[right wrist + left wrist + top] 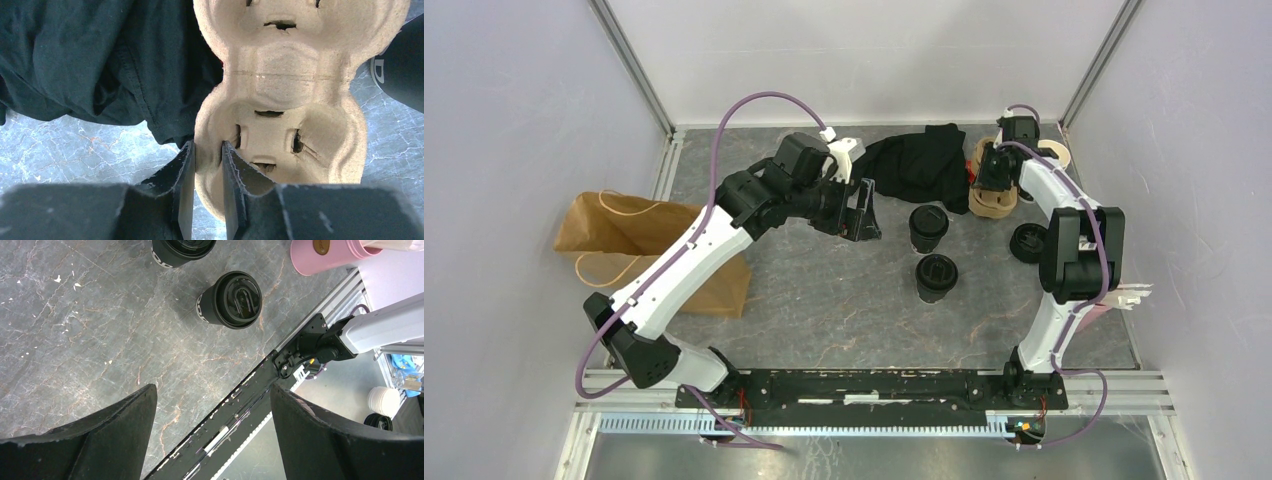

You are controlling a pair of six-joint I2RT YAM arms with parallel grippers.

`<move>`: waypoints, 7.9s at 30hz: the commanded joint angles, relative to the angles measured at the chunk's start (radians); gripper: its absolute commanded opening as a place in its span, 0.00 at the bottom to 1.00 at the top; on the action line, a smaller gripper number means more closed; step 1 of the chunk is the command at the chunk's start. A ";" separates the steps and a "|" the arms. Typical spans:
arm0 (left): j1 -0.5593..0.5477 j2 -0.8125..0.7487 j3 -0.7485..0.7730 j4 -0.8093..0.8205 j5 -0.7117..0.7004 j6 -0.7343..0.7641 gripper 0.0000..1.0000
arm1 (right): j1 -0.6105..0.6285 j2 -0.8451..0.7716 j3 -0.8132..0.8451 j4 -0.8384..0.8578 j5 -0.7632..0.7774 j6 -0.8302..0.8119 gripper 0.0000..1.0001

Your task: Pack the takeout coffee

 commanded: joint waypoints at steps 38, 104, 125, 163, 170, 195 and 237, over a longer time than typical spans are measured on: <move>0.348 0.121 0.399 0.047 0.278 -0.391 0.80 | 0.443 -0.859 -0.401 0.073 -0.249 -0.557 0.00; 0.383 0.208 0.256 -0.027 0.428 -0.308 0.26 | 0.655 -0.755 -0.355 0.105 -0.243 -0.565 0.00; 0.397 0.187 0.361 -0.055 0.262 -0.294 0.02 | 0.390 -0.821 -0.316 -0.039 -0.197 0.078 0.78; 0.413 0.013 0.026 0.420 0.477 -0.617 0.02 | 0.060 -0.857 -1.059 1.544 -0.618 1.353 0.40; 0.413 0.015 0.017 0.427 0.489 -0.621 0.02 | 0.059 -0.840 -1.080 1.579 -0.599 1.365 0.40; 0.413 -0.036 -0.054 0.422 0.448 -0.595 0.51 | 0.057 -0.836 -1.073 1.666 -0.584 1.419 0.00; 0.419 -0.175 0.046 -0.574 -0.889 -0.224 0.63 | 0.183 -0.829 -0.245 0.113 -0.329 -0.013 0.00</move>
